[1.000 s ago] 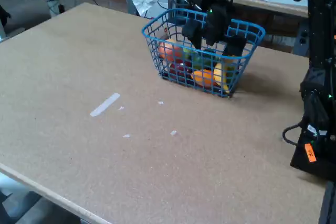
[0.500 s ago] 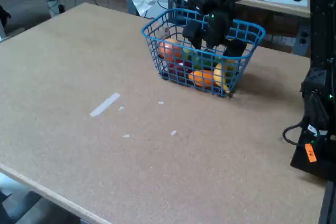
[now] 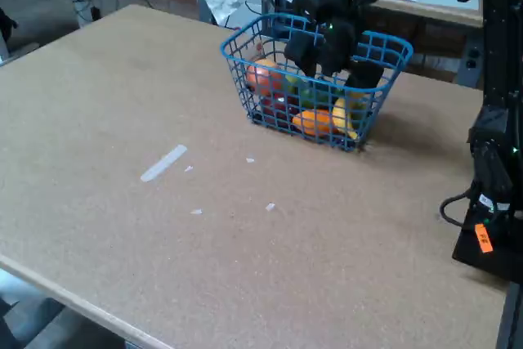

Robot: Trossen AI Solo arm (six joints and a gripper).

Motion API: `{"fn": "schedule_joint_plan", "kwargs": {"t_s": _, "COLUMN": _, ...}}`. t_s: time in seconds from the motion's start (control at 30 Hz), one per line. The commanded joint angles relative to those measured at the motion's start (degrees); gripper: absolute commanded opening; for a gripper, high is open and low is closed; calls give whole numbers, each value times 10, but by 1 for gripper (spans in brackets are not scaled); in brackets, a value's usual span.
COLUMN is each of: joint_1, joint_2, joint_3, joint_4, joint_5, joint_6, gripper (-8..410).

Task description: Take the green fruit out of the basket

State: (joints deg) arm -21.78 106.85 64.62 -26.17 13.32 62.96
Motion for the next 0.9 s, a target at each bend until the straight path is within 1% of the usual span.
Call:
{"fn": "schedule_joint_plan", "kwargs": {"t_s": 0.0, "joint_1": 0, "joint_2": 4, "joint_3": -5, "joint_4": -23, "joint_5": -3, "joint_6": -2, "gripper": 236}}
{"fn": "schedule_joint_plan", "kwargs": {"t_s": 0.17, "joint_1": 0, "joint_2": 4, "joint_3": -5, "joint_4": -30, "joint_5": -2, "joint_6": -2, "gripper": 187}}
{"fn": "schedule_joint_plan", "kwargs": {"t_s": 0.33, "joint_1": 0, "joint_2": 4, "joint_3": -5, "joint_4": -32, "joint_5": 1, "joint_6": -3, "gripper": 167}}
{"fn": "schedule_joint_plan", "kwargs": {"t_s": 0.6, "joint_1": 0, "joint_2": 4, "joint_3": -5, "joint_4": -30, "joint_5": 3, "joint_6": -2, "gripper": 167}}
{"fn": "schedule_joint_plan", "kwargs": {"t_s": 0.67, "joint_1": 0, "joint_2": 4, "joint_3": -5, "joint_4": -30, "joint_5": 3, "joint_6": -14, "gripper": 168}}
{"fn": "schedule_joint_plan", "kwargs": {"t_s": 0.77, "joint_1": 0, "joint_2": 4, "joint_3": -5, "joint_4": -34, "joint_5": 3, "joint_6": -29, "gripper": 183}}
{"fn": "schedule_joint_plan", "kwargs": {"t_s": 0.87, "joint_1": 0, "joint_2": 4, "joint_3": -5, "joint_4": -36, "joint_5": 3, "joint_6": -13, "gripper": 210}}
